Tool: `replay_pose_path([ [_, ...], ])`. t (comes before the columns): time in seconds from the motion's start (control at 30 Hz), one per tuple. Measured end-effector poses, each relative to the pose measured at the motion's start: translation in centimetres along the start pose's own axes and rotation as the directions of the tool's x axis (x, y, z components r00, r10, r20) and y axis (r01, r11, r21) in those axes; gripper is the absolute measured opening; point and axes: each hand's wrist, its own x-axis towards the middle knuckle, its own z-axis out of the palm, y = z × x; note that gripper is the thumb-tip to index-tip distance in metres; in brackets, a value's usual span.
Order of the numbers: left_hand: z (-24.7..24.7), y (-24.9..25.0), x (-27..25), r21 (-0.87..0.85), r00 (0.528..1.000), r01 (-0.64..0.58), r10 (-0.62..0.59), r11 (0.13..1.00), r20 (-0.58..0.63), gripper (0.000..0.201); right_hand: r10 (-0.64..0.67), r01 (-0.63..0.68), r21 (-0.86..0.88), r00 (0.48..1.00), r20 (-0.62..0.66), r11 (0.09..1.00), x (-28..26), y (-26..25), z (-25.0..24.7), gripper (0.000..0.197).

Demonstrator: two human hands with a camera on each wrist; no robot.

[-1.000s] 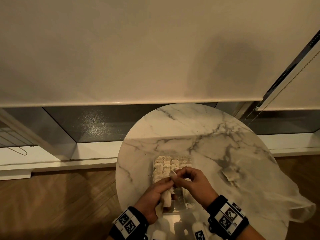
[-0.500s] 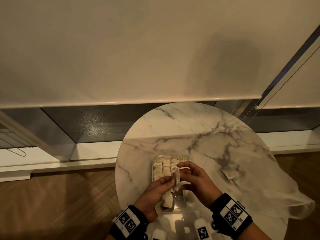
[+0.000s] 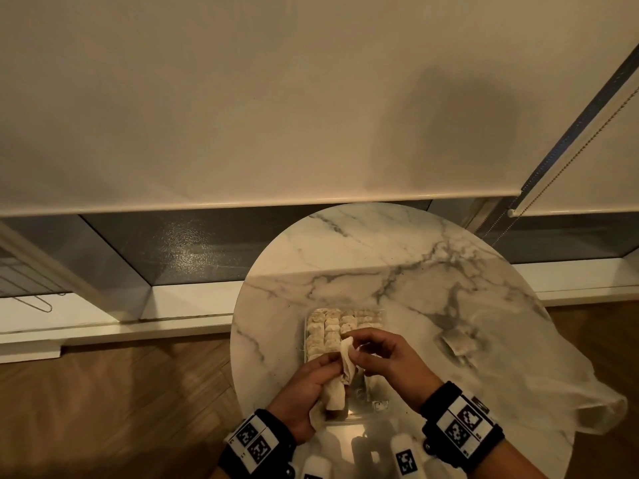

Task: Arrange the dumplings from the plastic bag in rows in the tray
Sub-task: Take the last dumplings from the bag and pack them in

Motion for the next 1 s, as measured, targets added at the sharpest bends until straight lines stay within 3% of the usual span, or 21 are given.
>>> replay_pose_path([
  [0.1, 0.3, 0.2, -0.2, -0.003, 0.999, 0.034, -0.034, 0.999, -0.003, 0.032, 0.001, -0.001, -0.013, 1.0, -0.015, 1.0, 0.2, 0.0, 0.0, 0.006],
  [0.27, -1.1, 0.1, 0.3, -0.136, 0.974, 0.164, -0.182, 0.977, -0.137, 0.026, 0.063, -0.048, 0.107, 0.988, -0.143, 0.993, 1.0, 0.6, -1.0, 0.001],
  [0.4, -2.4, 0.3, 0.5, -0.202, 0.95, 0.18, -0.223, 0.963, -0.22, 0.013, 0.129, -0.167, -0.139, 0.96, -0.247, 0.976, 2.4, 2.3, -2.5, 0.02],
  [0.53, -3.3, 0.5, 0.5, -0.235, 0.947, 0.165, -0.22, 0.958, -0.233, 0.02, 0.206, -0.251, -0.416, 0.967, -0.15, 0.874, 3.2, 4.6, -3.3, 0.036],
  [0.6, -3.9, 0.4, 0.8, -0.228, 0.943, 0.162, -0.218, 0.96, -0.25, 0.027, 0.198, -0.232, -0.558, 0.973, -0.121, 0.797, 3.4, 5.2, -3.2, 0.029],
  [0.7, -4.1, 0.5, 0.7, -0.249, 0.945, 0.149, -0.212, 0.957, -0.248, 0.028, 0.189, -0.192, -0.77, 0.977, -0.094, 0.609, 3.7, 5.2, -2.9, 0.017],
  [0.83, -4.1, 0.6, 0.4, -0.262, 0.946, 0.136, -0.204, 0.956, -0.251, 0.028, 0.209, -0.161, -0.817, 0.977, -0.051, 0.554, 3.9, 5.3, -2.6, 0.015],
  [0.93, -4.2, 0.7, 0.3, -0.263, 0.948, 0.14, -0.206, 0.954, -0.242, 0.022, 0.307, -0.184, -0.809, 0.952, -0.004, 0.559, 4.2, 5.6, -2.6, 0.025],
  [1.0, -4.1, 0.9, 0.2, -0.256, 0.948, 0.147, -0.21, 0.955, -0.239, 0.016, 0.384, -0.153, -0.858, 0.922, 0.055, 0.491, 4.5, 6.0, -2.5, 0.029],
])
